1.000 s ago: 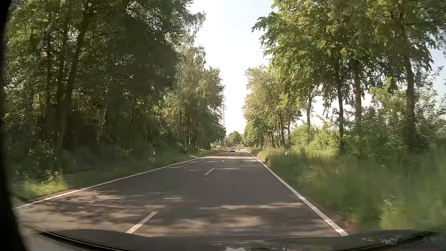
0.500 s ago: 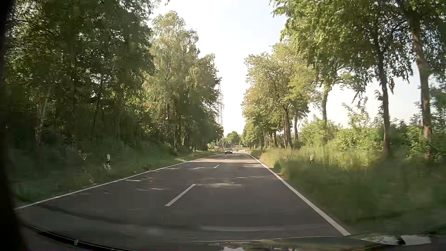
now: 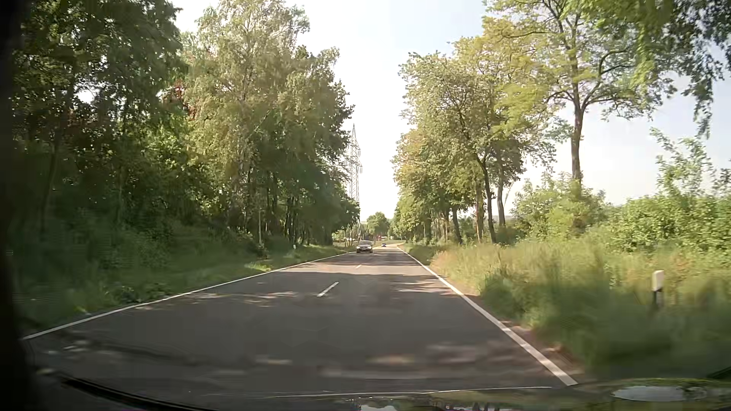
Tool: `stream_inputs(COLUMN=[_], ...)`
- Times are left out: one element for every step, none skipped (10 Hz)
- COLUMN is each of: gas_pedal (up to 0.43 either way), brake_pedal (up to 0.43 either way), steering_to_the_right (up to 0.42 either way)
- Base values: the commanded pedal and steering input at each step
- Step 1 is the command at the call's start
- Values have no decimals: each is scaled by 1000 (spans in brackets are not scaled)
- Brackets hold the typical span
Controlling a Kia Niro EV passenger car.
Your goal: Follow the waypoints while adhering to traffic rules and regulations
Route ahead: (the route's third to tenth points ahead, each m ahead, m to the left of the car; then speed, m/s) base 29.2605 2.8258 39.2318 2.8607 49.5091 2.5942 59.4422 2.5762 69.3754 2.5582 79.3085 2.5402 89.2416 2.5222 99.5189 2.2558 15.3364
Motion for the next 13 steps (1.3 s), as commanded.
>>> stream_inputs(gas_pedal=[240, 248, 248, 248, 260, 260, 268, 268, 268, 268, 268, 268, 268], brake_pedal=[0, 0, 0, 0, 0, 0, 0, 0, 0, 0, 0, 0, 0], steering_to_the_right=[4, 2, 0, -1, -1, -1, 0, -1, 0, -1, -1, -1, -1])
